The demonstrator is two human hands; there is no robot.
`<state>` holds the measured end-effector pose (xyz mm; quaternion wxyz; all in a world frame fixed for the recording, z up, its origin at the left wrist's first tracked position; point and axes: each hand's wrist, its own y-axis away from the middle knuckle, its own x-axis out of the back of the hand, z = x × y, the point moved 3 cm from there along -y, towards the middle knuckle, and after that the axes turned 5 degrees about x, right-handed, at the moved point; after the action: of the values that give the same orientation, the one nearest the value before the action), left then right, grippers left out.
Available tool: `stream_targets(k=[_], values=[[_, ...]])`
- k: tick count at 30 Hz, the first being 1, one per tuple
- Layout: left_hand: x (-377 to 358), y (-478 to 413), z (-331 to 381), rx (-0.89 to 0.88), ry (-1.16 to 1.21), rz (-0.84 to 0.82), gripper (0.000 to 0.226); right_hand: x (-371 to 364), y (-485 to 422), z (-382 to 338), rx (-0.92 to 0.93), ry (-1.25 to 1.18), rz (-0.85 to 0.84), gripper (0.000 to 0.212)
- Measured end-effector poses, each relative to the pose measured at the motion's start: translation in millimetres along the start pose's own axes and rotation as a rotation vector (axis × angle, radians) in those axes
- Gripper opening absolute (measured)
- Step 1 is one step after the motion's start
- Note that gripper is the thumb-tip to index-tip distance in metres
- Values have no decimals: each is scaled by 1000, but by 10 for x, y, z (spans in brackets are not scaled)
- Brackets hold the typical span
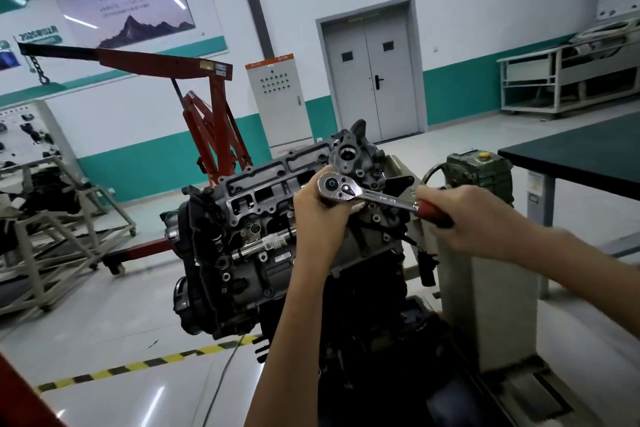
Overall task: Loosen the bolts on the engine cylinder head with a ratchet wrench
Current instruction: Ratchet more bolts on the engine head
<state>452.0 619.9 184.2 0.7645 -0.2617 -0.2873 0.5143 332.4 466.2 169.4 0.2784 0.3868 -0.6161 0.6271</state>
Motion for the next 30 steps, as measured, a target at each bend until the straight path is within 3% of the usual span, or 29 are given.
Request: stream_targets(k=[3, 6, 8, 13, 16, 18, 21, 24, 27, 30], values=[[26, 4, 20, 13, 16, -31, 36, 261, -204, 117, 110, 157, 55, 18], [38, 19, 8, -15, -8, -26, 27, 92, -99, 63, 51, 96, 44, 18], [25, 48, -4, -60, -34, 26, 31, -175, 102, -136, -50, -85, 38, 19], [-104, 110, -42, -60, -8, 148, 27, -776, 324, -994, -349, -648, 242, 27], [-79, 115, -63, -24, 50, 124, 30, -903, 269, -1215, -332, -787, 283, 29], [-44, 93, -63, 8, 52, 83, 35, -831, 274, -1093, -309, -700, 284, 35], [-27, 64, -66, 34, 41, 59, 47, -608, 309, -680, -212, -474, 137, 31], [-32, 61, -49, 46, 54, 33, 43, -207, 184, -170, -55, -170, -6, 30], [-6, 48, -21, 32, 41, 5, 32, 143, -57, 79, 87, 69, 10, 25], [14, 65, -23, 23, 16, -5, 24, 80, -52, 62, 56, 61, 35, 23]])
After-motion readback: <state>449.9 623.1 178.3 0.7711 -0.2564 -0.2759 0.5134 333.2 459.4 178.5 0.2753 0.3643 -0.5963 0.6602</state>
